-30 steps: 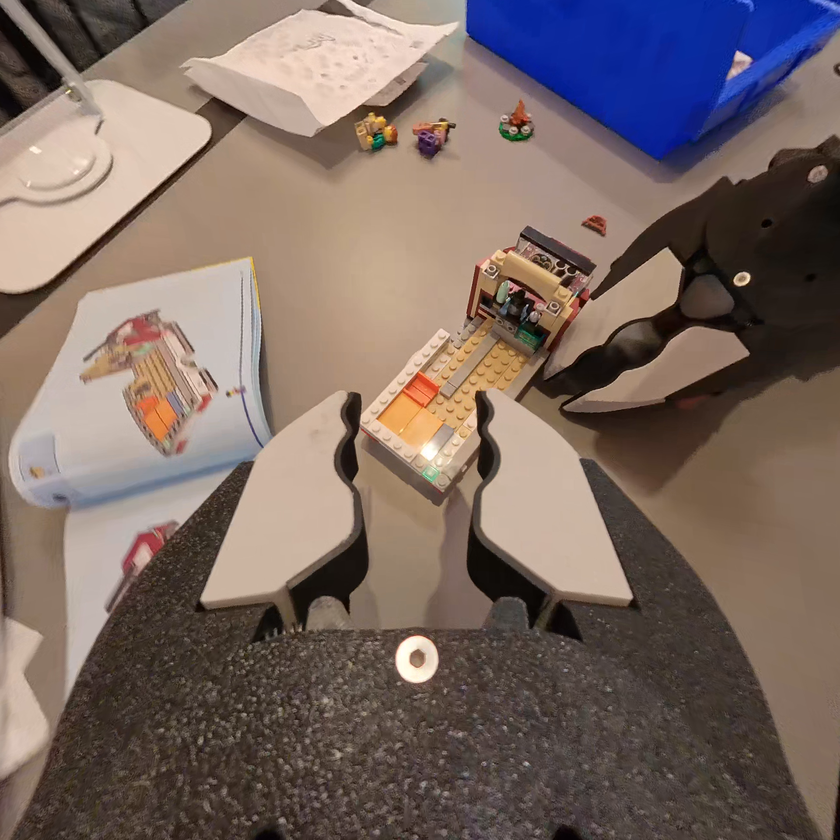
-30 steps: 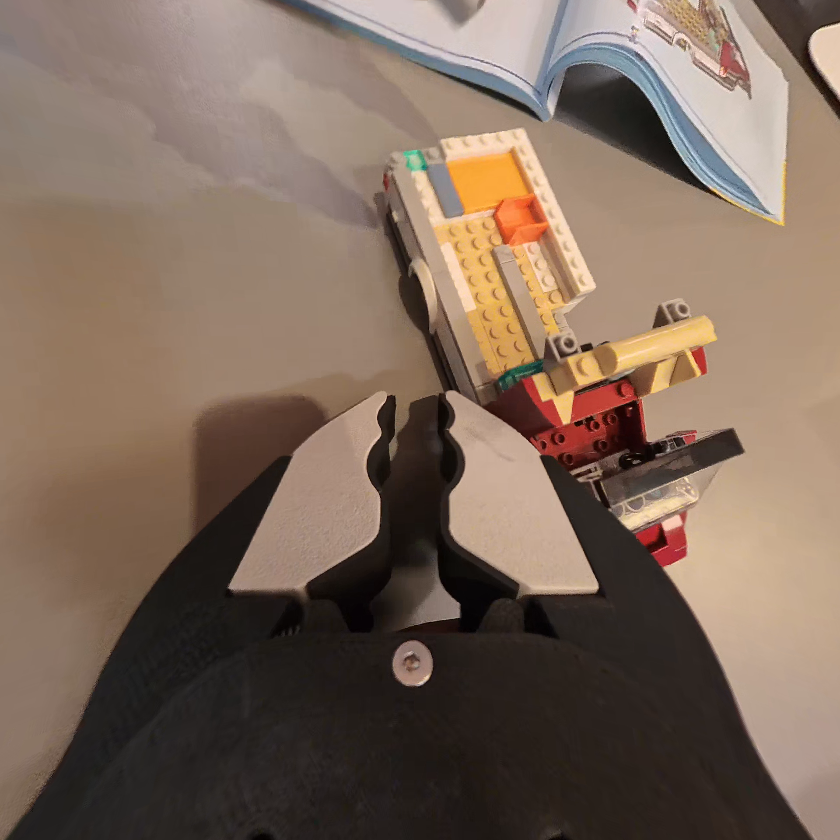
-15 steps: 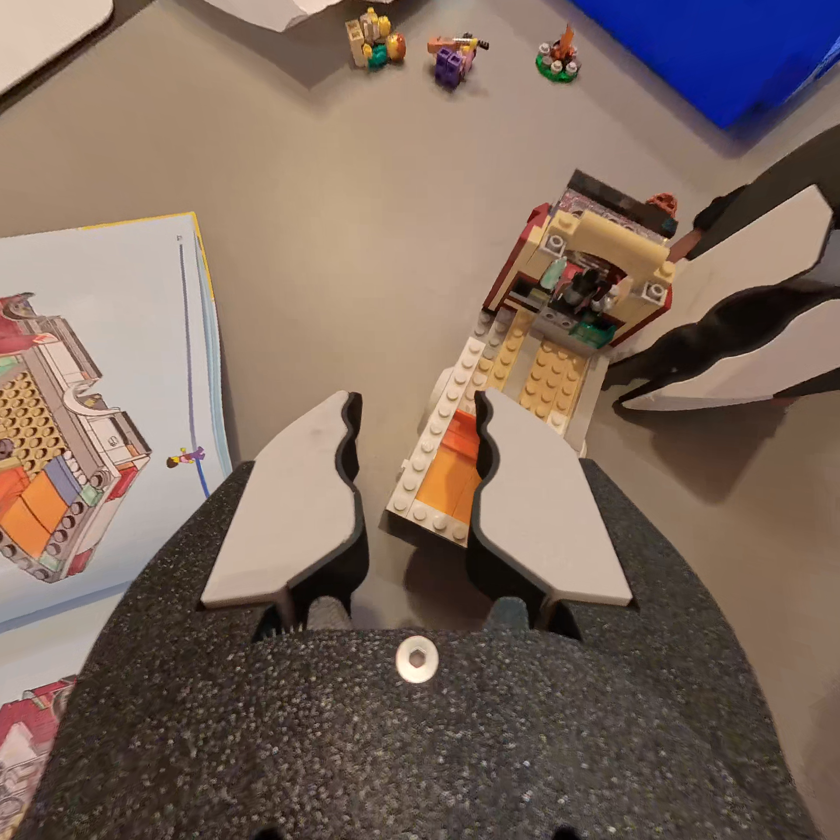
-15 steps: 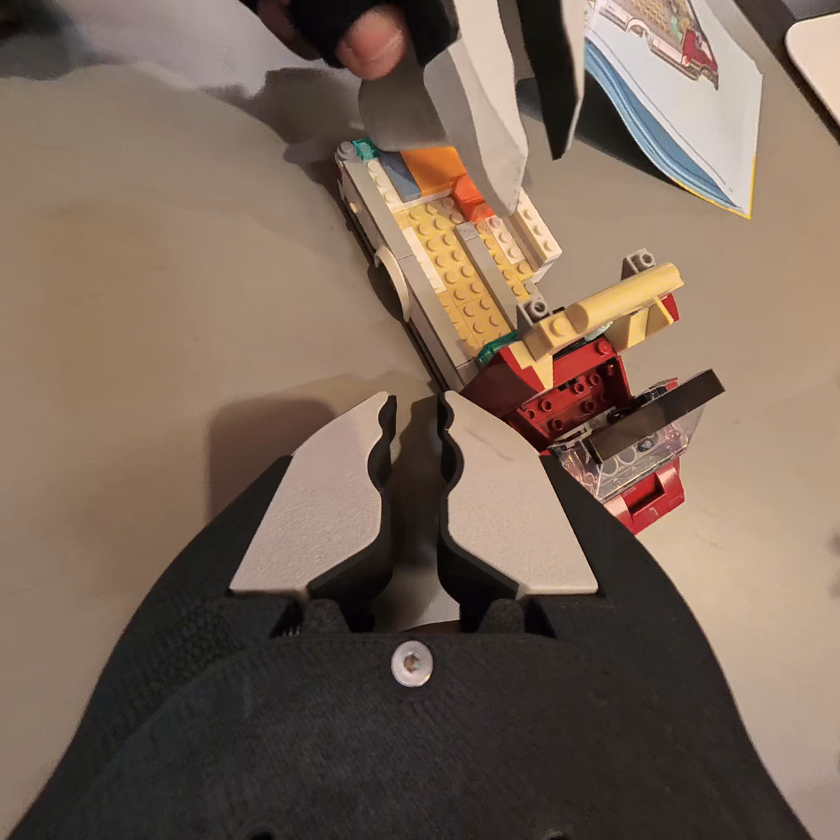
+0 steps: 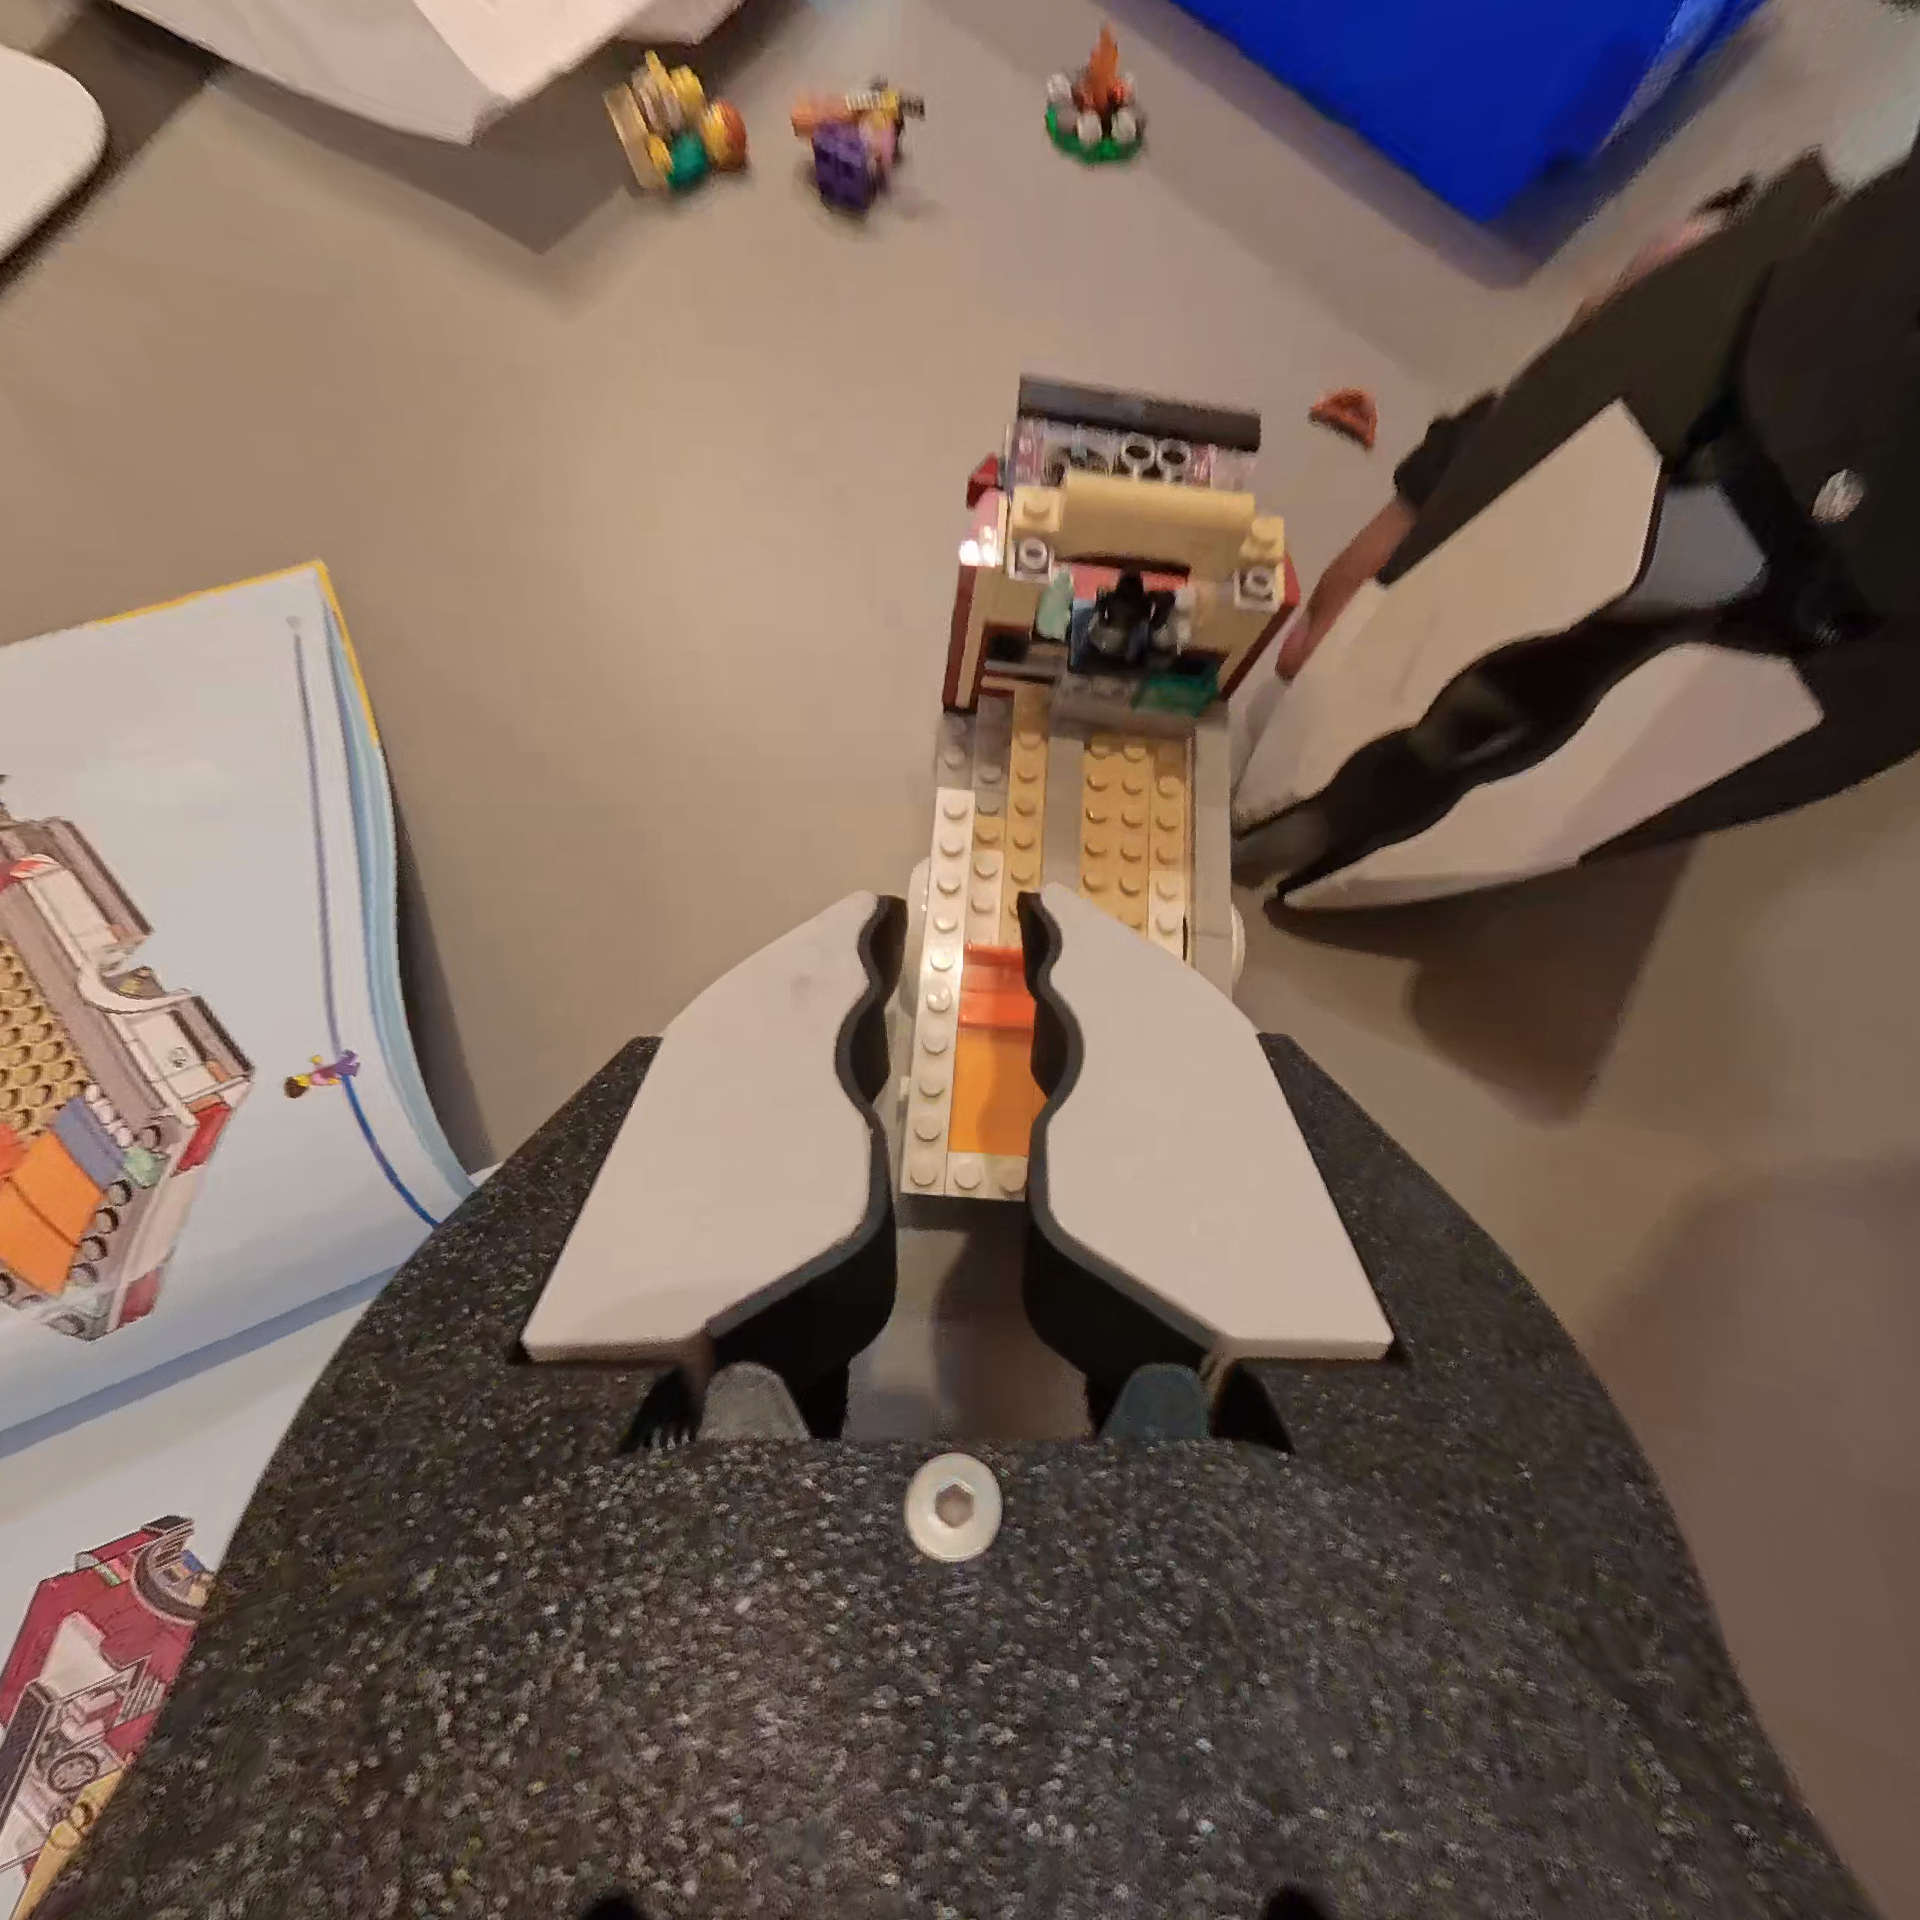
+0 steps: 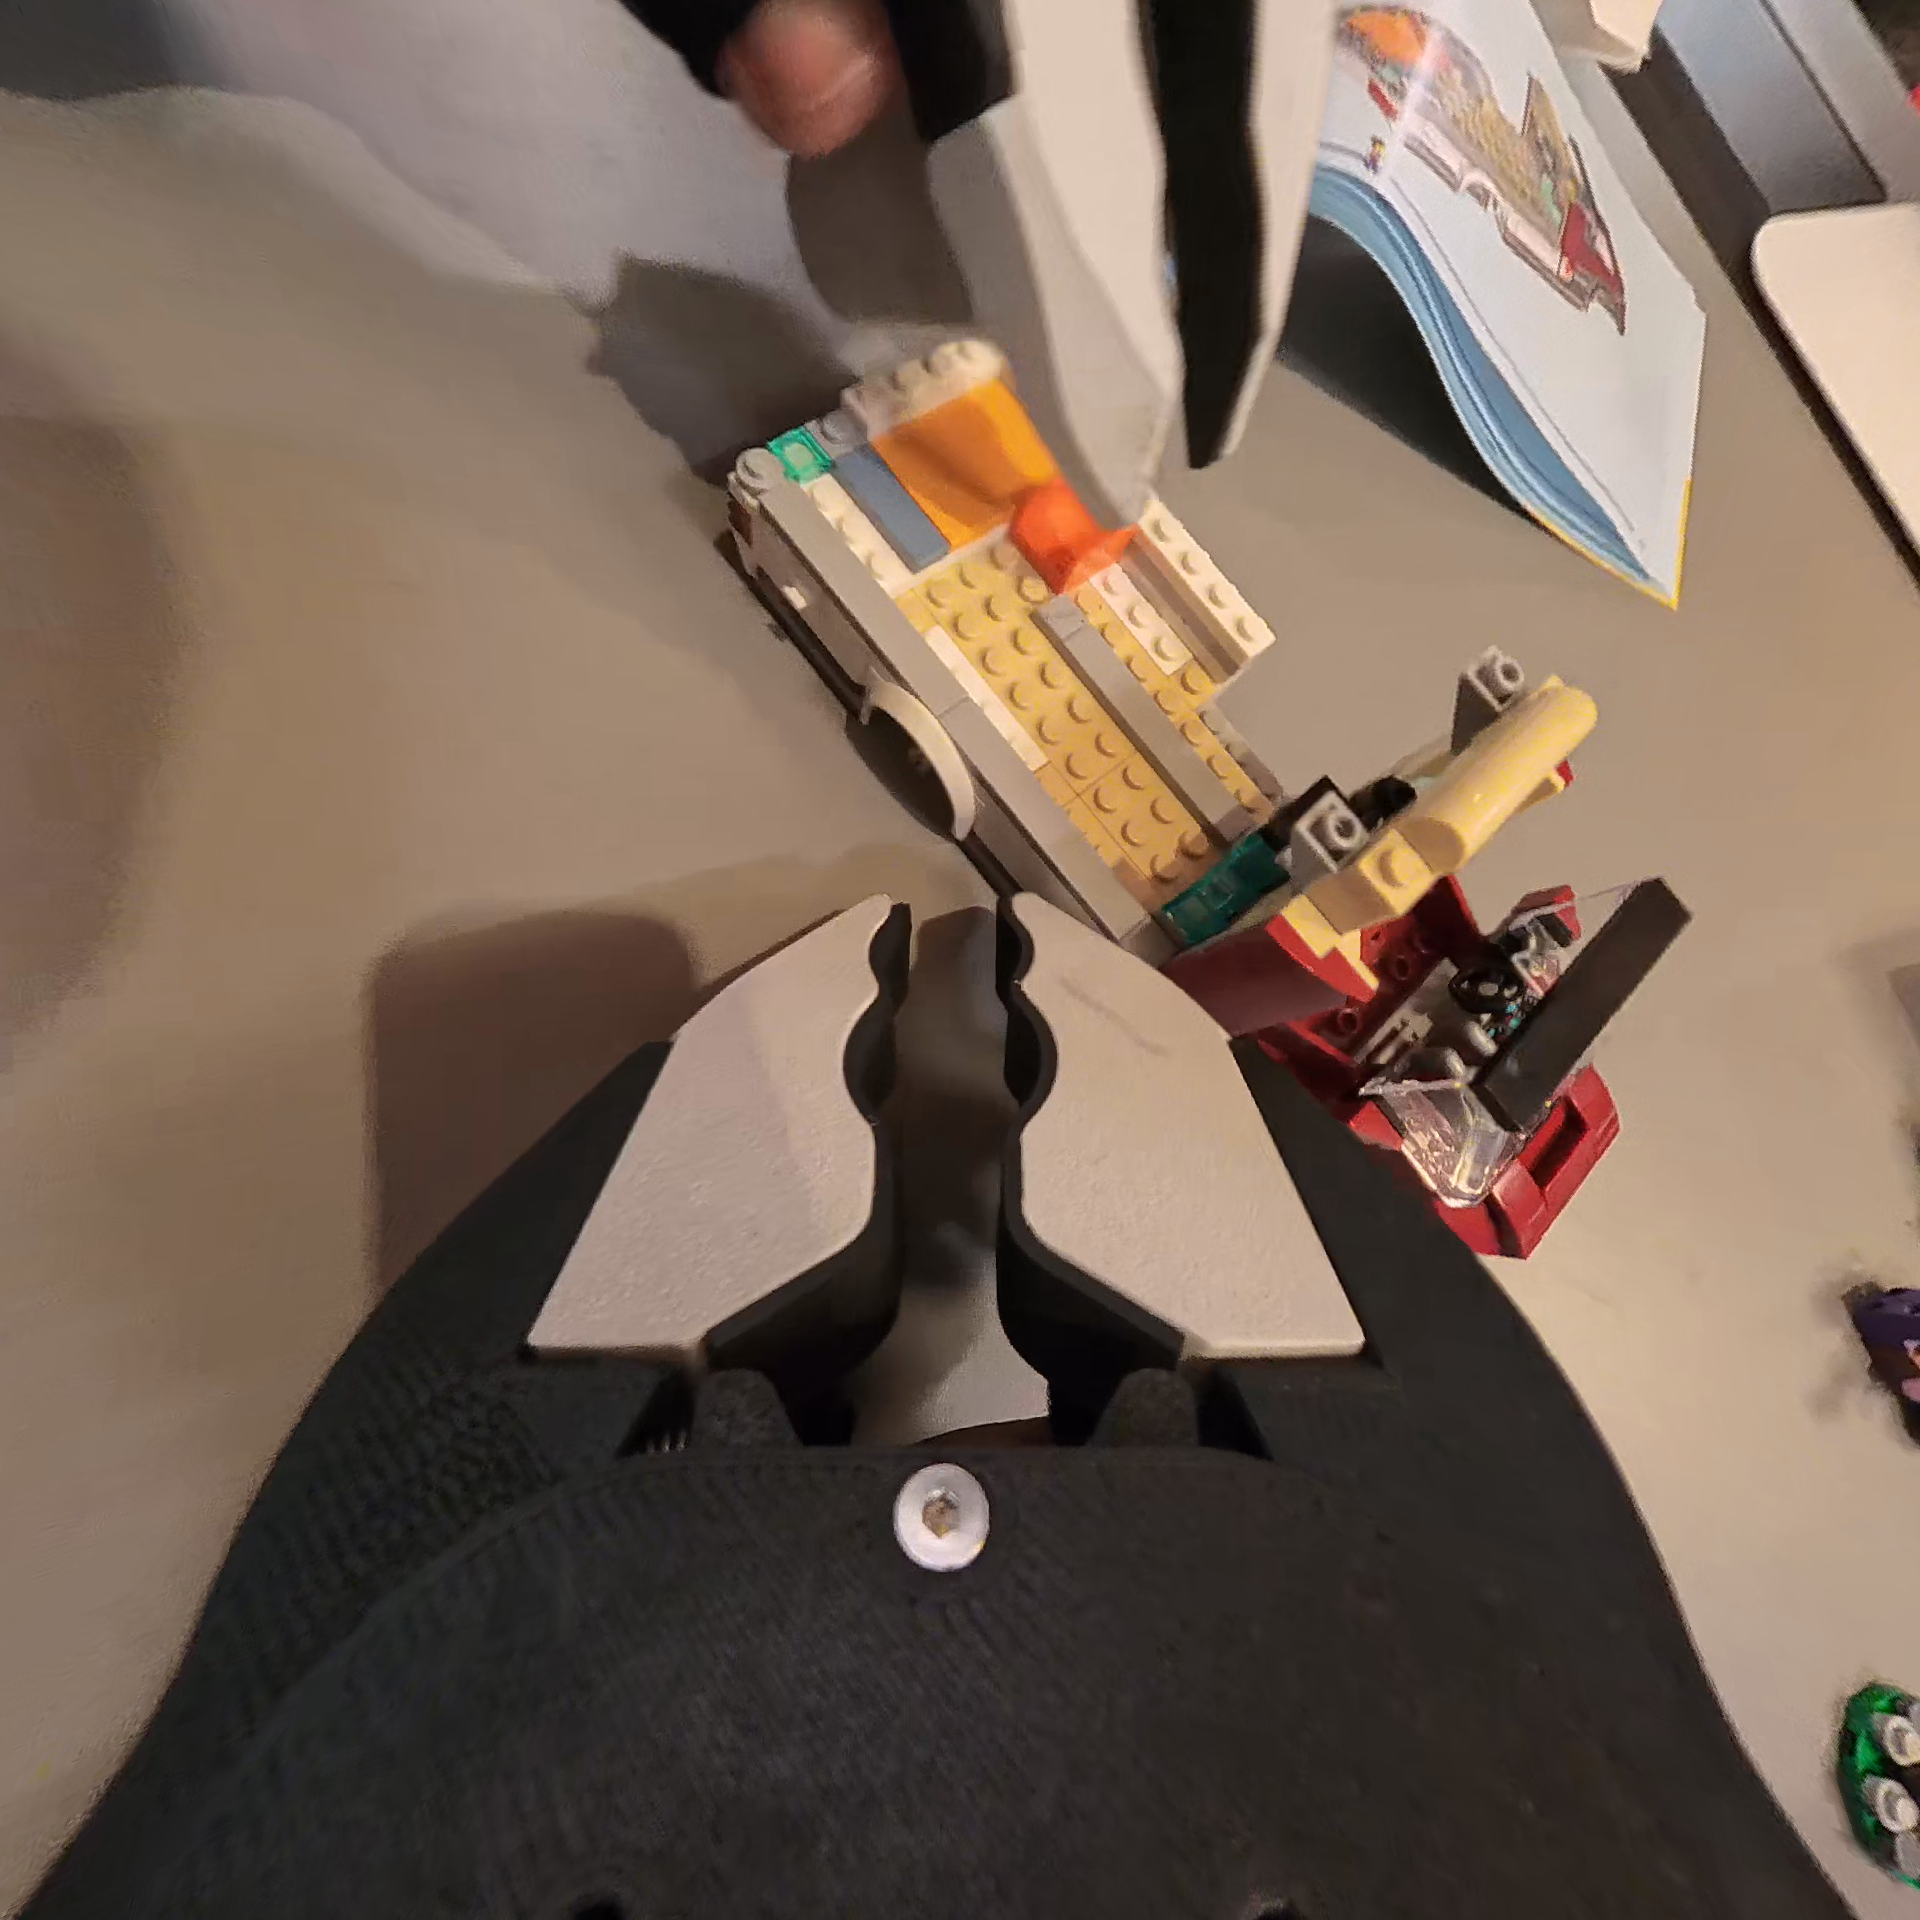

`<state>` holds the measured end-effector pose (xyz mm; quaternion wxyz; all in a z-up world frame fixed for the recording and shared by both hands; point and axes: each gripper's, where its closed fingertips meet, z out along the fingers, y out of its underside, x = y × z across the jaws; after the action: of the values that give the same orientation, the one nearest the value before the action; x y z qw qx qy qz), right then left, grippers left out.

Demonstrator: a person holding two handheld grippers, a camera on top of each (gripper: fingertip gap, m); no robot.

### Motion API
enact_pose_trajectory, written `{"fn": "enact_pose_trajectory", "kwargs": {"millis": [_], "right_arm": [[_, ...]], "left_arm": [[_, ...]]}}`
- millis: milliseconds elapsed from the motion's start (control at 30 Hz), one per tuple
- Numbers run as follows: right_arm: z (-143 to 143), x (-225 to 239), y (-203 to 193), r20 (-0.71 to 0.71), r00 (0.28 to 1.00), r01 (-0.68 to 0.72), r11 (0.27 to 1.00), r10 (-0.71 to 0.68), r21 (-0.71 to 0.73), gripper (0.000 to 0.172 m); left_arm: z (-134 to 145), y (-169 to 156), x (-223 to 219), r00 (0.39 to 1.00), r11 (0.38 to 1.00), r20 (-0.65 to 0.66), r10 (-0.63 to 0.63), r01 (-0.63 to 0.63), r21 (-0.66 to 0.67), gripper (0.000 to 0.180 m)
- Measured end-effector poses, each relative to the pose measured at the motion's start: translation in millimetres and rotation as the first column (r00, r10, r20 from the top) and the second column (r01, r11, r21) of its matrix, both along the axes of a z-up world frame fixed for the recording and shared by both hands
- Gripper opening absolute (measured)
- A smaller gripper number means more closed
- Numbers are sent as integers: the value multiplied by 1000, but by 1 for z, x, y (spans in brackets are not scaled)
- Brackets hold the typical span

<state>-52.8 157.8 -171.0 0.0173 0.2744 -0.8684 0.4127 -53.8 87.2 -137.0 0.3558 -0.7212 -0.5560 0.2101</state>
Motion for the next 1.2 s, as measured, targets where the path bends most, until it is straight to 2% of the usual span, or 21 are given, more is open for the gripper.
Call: {"fn": "enact_pose_trajectory", "kwargs": {"millis": [100, 233, 400, 567, 833, 1000, 1200], "right_arm": [[7, 11, -4, -18, 999, -33, 997, 32, -66, 16], [22, 28, -10, 23, 999, -45, 988, 49, -145, 17], [28, 34, -21, -109, 993, -67, 979, 46, -191, 24], [30, 34, -30, -162, 986, -56, 980, 25, -193, 26], [15, 30, -33, -138, 990, -54, 985, 32, -163, 29], [18, 27, -33, -108, 994, -47, 980, 26, -195, 31], [15, 22, -28, -152, 988, -62, 980, 33, -192, 31]], "left_arm": [[11, -2, -6, 998, 999, -50, 27, -25, 46, 16], [-1, 0, -13, 999, 999, -6, 40, -40, 33, 16], [-12, -1, -20, 998, 998, 34, 61, -59, -34, 17], [-13, 0, -21, 998, 998, 31, 51, -50, -45, 16], [-15, 5, -22, 999, 998, 44, 7, -5, -56, 13], [-14, 5, -24, 999, 996, 33, 9, -6, -85, 6], [-15, 9, -24, 1000, 998, 16, -7, 8, -59, 6]]}}
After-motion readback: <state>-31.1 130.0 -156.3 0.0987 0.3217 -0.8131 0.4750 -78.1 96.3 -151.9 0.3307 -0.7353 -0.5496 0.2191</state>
